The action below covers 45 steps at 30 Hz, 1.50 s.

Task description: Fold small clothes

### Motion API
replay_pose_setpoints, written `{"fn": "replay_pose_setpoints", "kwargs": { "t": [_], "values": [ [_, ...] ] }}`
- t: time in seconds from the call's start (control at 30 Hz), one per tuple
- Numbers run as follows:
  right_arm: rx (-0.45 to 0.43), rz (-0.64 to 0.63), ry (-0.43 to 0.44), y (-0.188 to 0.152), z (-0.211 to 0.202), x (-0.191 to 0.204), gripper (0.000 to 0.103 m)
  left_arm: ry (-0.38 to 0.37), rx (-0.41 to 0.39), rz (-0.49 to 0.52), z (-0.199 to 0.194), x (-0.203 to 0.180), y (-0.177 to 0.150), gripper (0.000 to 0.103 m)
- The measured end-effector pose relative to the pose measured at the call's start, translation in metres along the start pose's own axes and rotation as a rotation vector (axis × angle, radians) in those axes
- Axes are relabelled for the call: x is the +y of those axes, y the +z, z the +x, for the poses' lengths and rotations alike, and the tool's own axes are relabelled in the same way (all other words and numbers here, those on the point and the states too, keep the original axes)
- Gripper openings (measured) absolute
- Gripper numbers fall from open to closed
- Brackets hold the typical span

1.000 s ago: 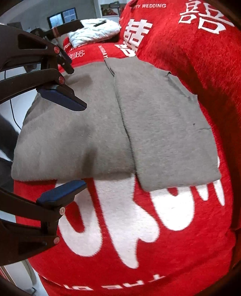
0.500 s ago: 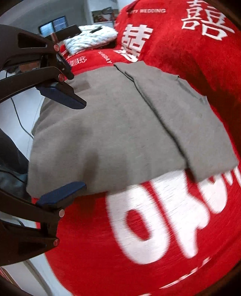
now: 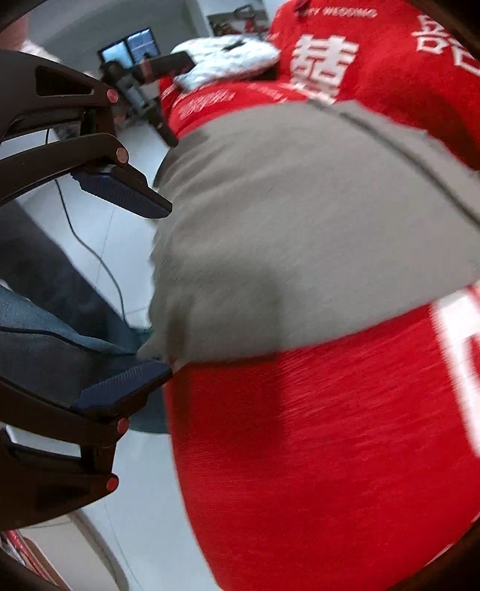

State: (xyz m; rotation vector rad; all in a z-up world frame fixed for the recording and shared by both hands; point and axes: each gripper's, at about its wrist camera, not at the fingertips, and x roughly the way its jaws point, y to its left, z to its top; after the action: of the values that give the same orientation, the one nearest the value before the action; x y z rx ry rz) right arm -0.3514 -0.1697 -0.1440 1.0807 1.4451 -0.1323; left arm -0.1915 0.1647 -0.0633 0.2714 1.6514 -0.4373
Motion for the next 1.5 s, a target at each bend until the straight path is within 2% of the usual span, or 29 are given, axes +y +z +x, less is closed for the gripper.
{"fn": "replay_pose_setpoints", "kwargs": {
  "t": [0.17, 0.3, 0.33, 0.37, 0.4, 0.43, 0.47, 0.5, 0.53, 0.57, 0.6, 0.63, 0.7, 0.87, 1.0, 1.07, 1.23, 1.5],
  "values": [
    [0.021, -0.023, -0.021, 0.002, 0.027, -0.011, 0.083, -0.061, 0.03, -0.064, 0.027, 0.011, -0.007, 0.102],
    [0.019, 0.003, 0.029, 0.003, 0.037, -0.015, 0.083, -0.098, 0.041, -0.101, 0.042, 0.016, -0.004, 0.102],
    [0.02, 0.013, 0.056, 0.001, 0.039, -0.015, 0.081, -0.11, 0.039, -0.107, 0.043, 0.016, -0.002, 0.102],
    [0.021, 0.022, 0.089, 0.0, 0.039, -0.016, 0.072, -0.122, 0.034, -0.106, 0.042, 0.015, -0.001, 0.102],
    [0.021, 0.029, 0.112, -0.003, 0.038, -0.018, 0.066, -0.131, 0.027, -0.102, 0.041, 0.017, 0.0, 0.099],
    [0.022, 0.037, 0.124, -0.004, 0.039, -0.016, 0.061, -0.134, 0.021, -0.098, 0.039, 0.015, 0.0, 0.093],
    [0.019, 0.045, 0.131, -0.005, 0.039, -0.014, 0.046, -0.138, 0.021, -0.095, 0.038, 0.013, 0.0, 0.084],
    [0.021, 0.058, 0.111, -0.006, 0.041, -0.014, 0.034, -0.148, 0.021, -0.094, 0.035, 0.015, 0.0, 0.078],
    [0.024, 0.081, 0.091, -0.006, 0.042, -0.016, 0.01, -0.176, 0.023, -0.098, 0.032, 0.019, 0.0, 0.061],
    [0.019, 0.103, 0.113, -0.009, 0.042, -0.018, 0.01, -0.198, 0.026, -0.101, 0.03, 0.021, -0.001, 0.039],
    [0.012, 0.121, 0.139, -0.011, 0.04, -0.019, 0.01, -0.25, 0.036, -0.104, 0.028, 0.027, -0.002, 0.025],
    [0.006, 0.127, 0.16, -0.012, 0.036, -0.02, 0.01, -0.294, 0.044, -0.11, 0.026, 0.029, -0.001, 0.016],
    [-0.009, 0.131, 0.237, -0.014, 0.023, -0.018, 0.009, -0.343, 0.046, -0.114, 0.019, 0.036, 0.0, 0.016],
    [-0.063, 0.108, 0.398, -0.011, -0.016, 0.01, 0.009, -0.426, -0.021, -0.023, -0.024, 0.027, 0.004, 0.016],
    [-0.145, 0.092, 0.511, 0.009, -0.049, 0.034, 0.004, -0.507, -0.106, -0.014, -0.066, 0.025, 0.021, 0.016],
    [-0.186, 0.083, 0.567, 0.024, -0.064, 0.046, 0.004, -0.524, -0.147, -0.006, -0.087, 0.021, 0.041, 0.016],
    [-0.223, 0.047, 0.623, 0.065, -0.084, 0.064, 0.004, -0.551, -0.218, 0.014, -0.12, 0.016, 0.083, 0.016],
    [-0.263, 0.04, 0.693, 0.149, -0.114, 0.102, 0.004, -0.538, -0.298, 0.005, -0.148, 0.008, 0.161, 0.016]
  ]
}}
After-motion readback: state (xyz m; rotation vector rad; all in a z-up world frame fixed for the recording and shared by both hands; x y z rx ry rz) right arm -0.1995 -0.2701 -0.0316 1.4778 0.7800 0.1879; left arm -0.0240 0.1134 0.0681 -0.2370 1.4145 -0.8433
